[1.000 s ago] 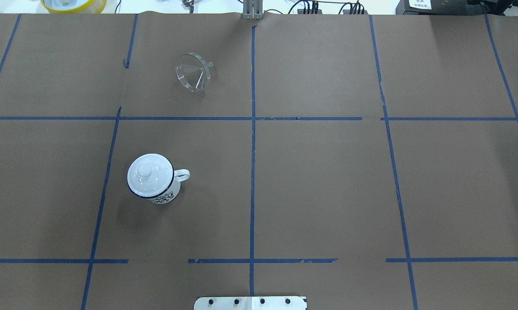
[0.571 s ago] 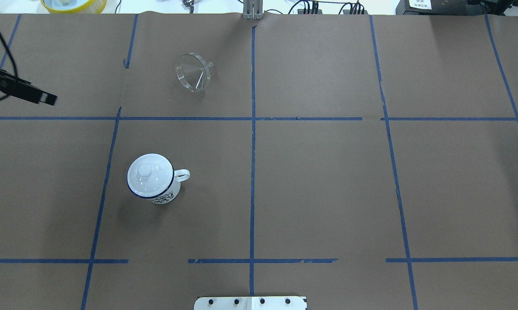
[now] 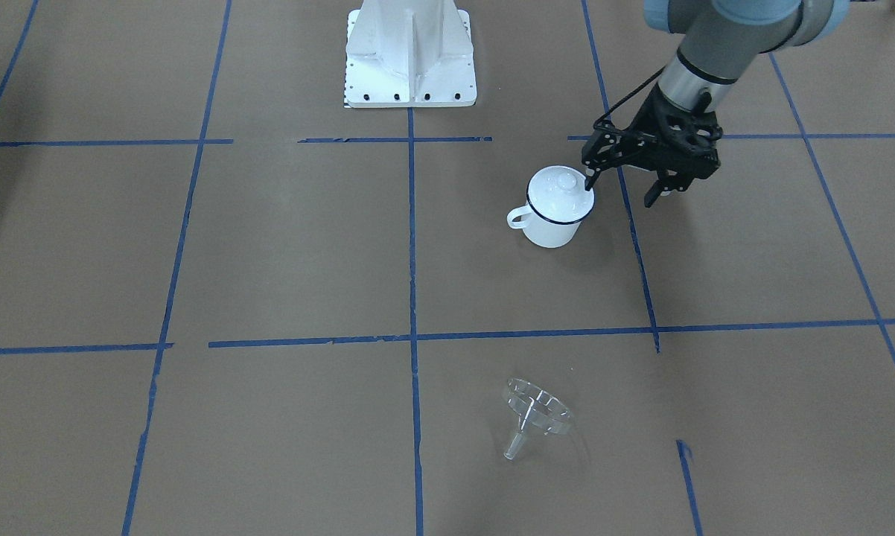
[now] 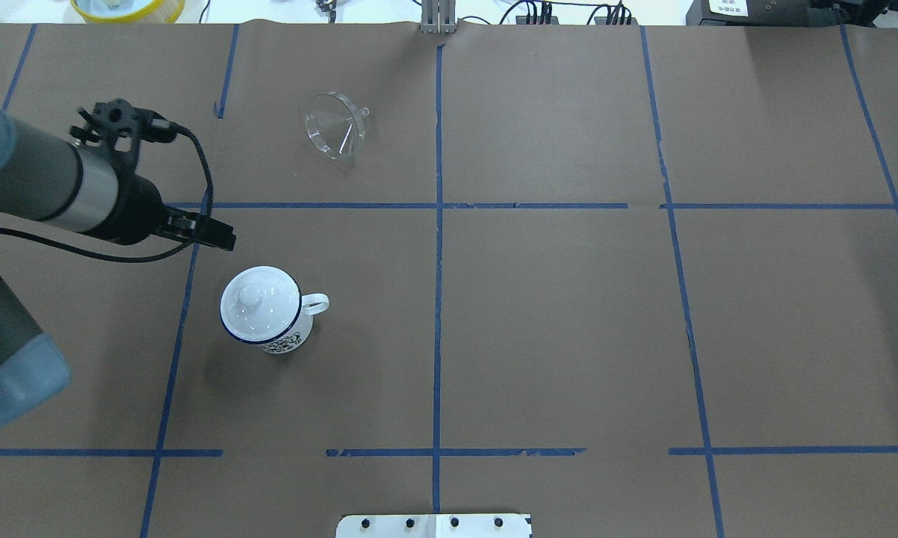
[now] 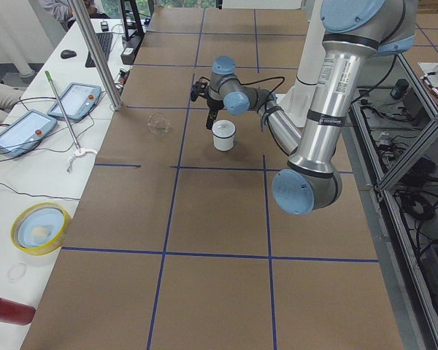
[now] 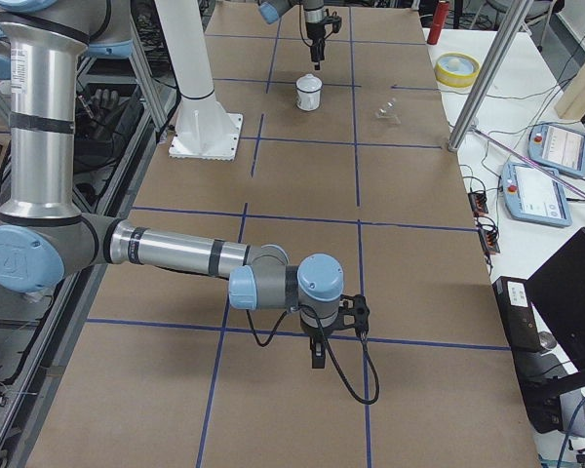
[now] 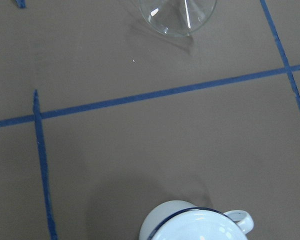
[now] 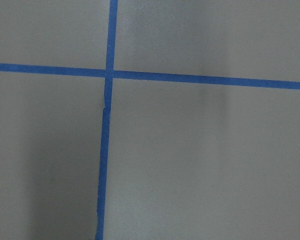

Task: Place funnel on cup
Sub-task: 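Move the left gripper over the white mug and grasp its lid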

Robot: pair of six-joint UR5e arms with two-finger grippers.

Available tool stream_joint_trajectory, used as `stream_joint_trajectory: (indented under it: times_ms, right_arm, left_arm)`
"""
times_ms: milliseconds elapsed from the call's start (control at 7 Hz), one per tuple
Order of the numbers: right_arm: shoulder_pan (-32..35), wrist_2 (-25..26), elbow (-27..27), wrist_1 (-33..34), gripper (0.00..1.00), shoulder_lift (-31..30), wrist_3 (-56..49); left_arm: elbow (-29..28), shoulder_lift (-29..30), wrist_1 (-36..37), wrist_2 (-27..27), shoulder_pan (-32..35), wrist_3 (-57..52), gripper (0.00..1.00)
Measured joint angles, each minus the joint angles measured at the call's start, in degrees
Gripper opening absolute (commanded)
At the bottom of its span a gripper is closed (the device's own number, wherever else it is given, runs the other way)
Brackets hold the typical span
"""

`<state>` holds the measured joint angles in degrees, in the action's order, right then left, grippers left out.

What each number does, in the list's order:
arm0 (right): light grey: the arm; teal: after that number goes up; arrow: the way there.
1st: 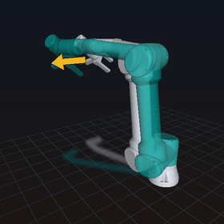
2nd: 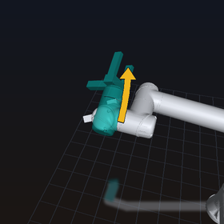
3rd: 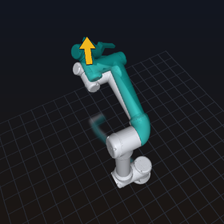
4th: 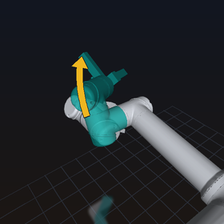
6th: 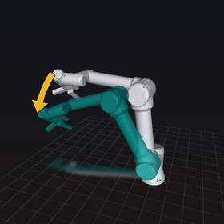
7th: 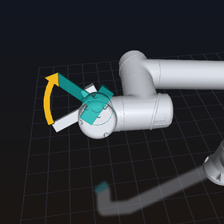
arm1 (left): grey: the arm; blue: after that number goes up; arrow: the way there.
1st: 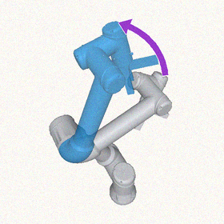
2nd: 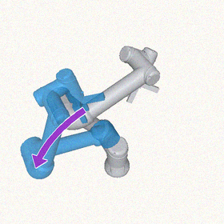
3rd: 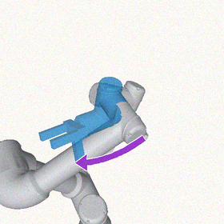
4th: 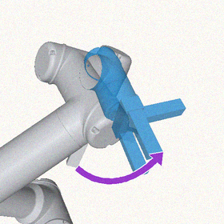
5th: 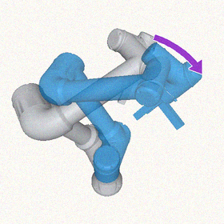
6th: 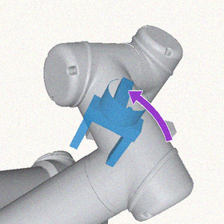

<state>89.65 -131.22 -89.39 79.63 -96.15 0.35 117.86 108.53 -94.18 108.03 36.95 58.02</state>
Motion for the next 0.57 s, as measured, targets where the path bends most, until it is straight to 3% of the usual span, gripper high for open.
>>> stream_joint_trajectory:
  times_ms: [143, 571]
  right_arm:
    - [0.0, 0.0, 0.0, 0.0, 1.0, 0.0, 0.0]
    - [0.0, 0.0, 0.0, 0.0, 1.0, 0.0, 0.0]
  left_arm:
    - [0.0, 1.1, 1.7, -2.7, -2.4, 2.6, 0.78]
    - [-0.5, 1.2, 2.6, -4.3, -4.5, 4.1, 0.74]
